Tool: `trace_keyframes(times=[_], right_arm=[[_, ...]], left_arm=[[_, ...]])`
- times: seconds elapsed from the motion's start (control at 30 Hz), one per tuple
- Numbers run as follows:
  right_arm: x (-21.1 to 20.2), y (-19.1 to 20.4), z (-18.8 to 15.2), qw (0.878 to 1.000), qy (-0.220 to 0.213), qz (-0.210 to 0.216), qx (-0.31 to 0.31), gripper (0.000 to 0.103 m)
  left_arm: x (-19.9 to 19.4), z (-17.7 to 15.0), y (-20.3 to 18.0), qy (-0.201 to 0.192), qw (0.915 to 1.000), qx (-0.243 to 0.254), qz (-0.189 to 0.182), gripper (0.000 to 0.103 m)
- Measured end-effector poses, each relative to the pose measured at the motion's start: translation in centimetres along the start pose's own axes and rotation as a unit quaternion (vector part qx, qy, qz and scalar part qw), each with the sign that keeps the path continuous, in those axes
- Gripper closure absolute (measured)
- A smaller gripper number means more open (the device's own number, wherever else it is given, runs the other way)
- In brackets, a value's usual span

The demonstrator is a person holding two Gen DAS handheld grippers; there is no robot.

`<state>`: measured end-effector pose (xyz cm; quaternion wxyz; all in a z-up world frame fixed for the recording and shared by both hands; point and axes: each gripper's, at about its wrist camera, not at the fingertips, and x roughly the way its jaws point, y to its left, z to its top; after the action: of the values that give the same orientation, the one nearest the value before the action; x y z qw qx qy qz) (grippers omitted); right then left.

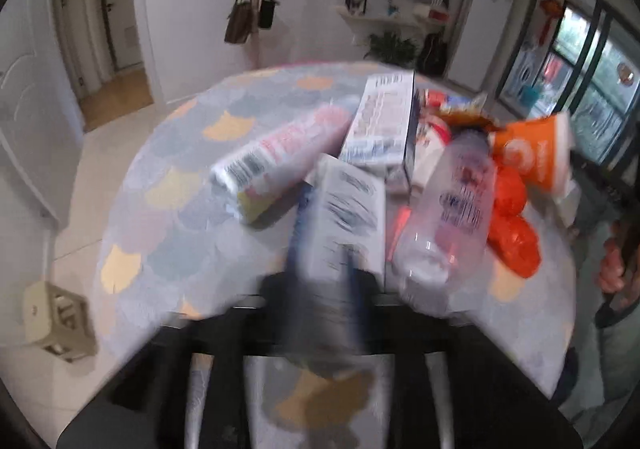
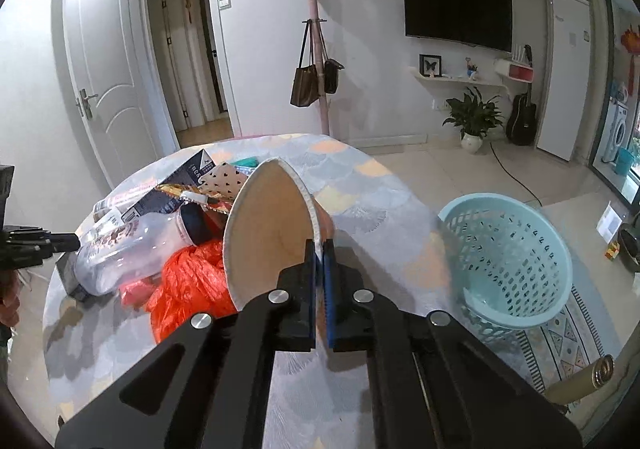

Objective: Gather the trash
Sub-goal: 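Grasp the orange paper cup rim with the right tool while the left tool grasps the white milk carton, then carry the cup and carton over the teal basket and open both tools to drop them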

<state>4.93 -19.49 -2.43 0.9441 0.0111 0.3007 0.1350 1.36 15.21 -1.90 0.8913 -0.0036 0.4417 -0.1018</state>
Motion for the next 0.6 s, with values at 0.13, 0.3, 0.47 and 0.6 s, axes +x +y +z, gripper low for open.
trace_keyframes(times=[0.13,0.3,0.47,0.6], right_arm=[[-0.2,-0.5,-0.6,1.0,0.008,0.003,0.012,0.101],[0.0,-1.2,-1.2,0.999,0.023,0.015,0.03,0.101],[0.8,-1.2,-1.4,0.998,0.046,0.018,0.031,0.101],[1.5,-1.2,-1.7,0.997,0.063,0.023,0.032,0.1]], left_arm=[[1.5,-0.4,-1.8,0.027,0.9992,0.029,0.01,0.029],[4.4,0.5,-1.3,0.071,0.9964,0.01,0.044,0.042],[4.5,0.9,-0.9,0.055,0.9978,-0.016,0.034,0.049],[1.5,0.4,-0.4,0.01,0.9985,-0.043,0.031,0.049]])
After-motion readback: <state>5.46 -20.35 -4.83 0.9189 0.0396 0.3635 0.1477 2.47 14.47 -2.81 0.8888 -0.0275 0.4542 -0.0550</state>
